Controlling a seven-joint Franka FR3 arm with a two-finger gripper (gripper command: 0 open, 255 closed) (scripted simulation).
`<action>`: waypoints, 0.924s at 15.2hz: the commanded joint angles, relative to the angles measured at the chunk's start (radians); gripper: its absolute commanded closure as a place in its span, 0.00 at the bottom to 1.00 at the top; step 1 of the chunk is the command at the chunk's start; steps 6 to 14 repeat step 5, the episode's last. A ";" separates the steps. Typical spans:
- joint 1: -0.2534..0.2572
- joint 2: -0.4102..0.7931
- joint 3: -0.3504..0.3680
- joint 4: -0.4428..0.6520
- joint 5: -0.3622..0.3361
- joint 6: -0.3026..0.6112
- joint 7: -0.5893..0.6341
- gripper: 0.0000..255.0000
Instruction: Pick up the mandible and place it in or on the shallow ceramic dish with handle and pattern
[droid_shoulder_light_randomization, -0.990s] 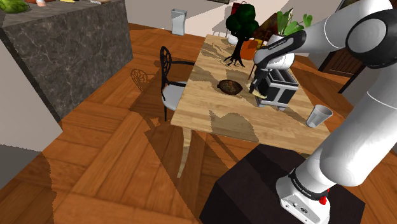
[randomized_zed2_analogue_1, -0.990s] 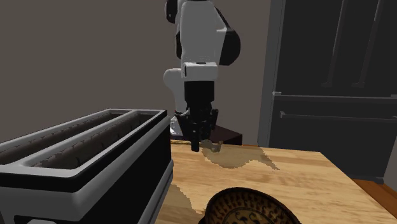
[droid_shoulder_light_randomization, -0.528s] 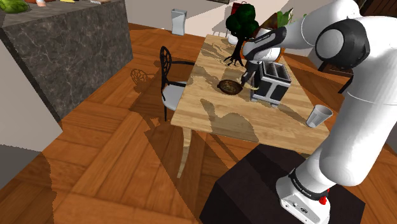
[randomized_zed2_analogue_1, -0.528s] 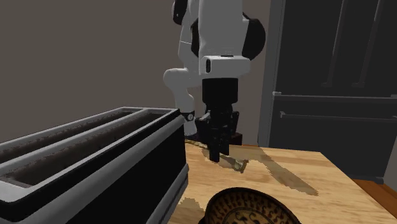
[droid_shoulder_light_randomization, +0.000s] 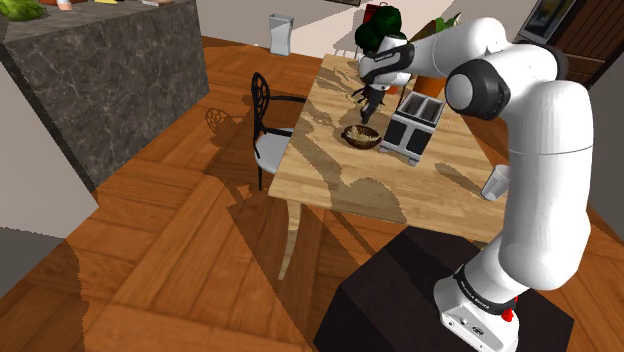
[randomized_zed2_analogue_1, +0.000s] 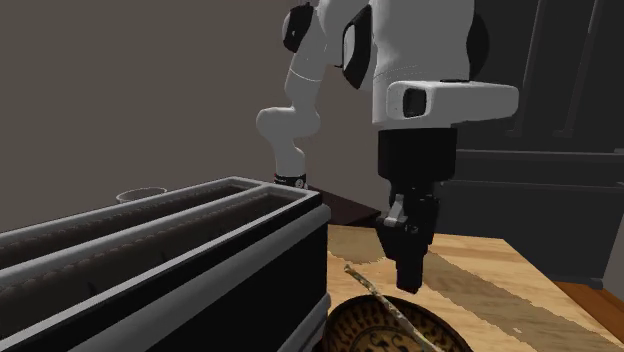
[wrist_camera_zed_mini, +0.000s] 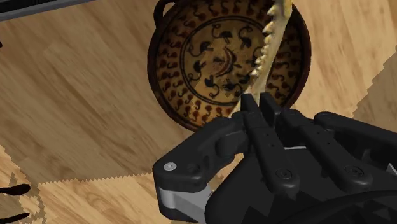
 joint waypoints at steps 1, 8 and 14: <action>-0.007 0.027 0.007 0.025 0.008 0.001 0.001 1.00; 0.010 0.107 -0.037 0.126 0.071 -0.099 0.351 0.00; 0.010 0.107 -0.037 0.126 0.071 -0.099 0.351 0.00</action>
